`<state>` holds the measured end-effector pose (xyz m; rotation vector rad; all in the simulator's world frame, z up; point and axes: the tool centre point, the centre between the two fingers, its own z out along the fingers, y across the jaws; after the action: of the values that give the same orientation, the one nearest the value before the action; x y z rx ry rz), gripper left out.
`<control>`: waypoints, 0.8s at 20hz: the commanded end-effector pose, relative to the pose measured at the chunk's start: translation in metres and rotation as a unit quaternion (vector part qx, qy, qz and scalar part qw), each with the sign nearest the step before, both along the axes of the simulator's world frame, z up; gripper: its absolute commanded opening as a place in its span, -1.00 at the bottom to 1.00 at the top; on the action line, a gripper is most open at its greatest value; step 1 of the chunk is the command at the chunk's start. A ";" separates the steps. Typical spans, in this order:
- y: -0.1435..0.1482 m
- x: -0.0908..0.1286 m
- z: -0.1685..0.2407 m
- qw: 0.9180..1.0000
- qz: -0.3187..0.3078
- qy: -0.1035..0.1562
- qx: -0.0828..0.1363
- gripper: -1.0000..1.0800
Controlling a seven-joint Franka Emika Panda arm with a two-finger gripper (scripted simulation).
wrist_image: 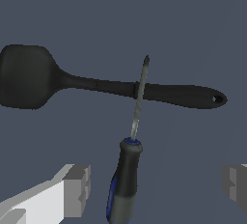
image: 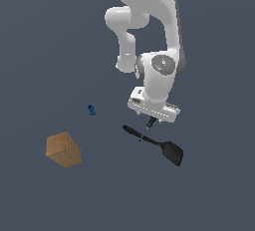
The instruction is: Pick up a designated object from a clutter of objects.
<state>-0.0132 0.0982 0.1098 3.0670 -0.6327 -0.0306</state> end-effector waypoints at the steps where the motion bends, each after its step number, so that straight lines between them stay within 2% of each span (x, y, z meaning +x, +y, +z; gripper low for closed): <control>1: 0.004 -0.001 -0.011 1.000 -0.019 -0.004 0.001 0.92; 8: 0.011 -0.004 -0.030 0.999 -0.051 -0.010 0.002 0.92; 16: 0.012 -0.005 -0.034 0.998 -0.056 -0.010 0.002 0.92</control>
<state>-0.0183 0.1101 0.0764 3.0358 -0.8062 -0.0019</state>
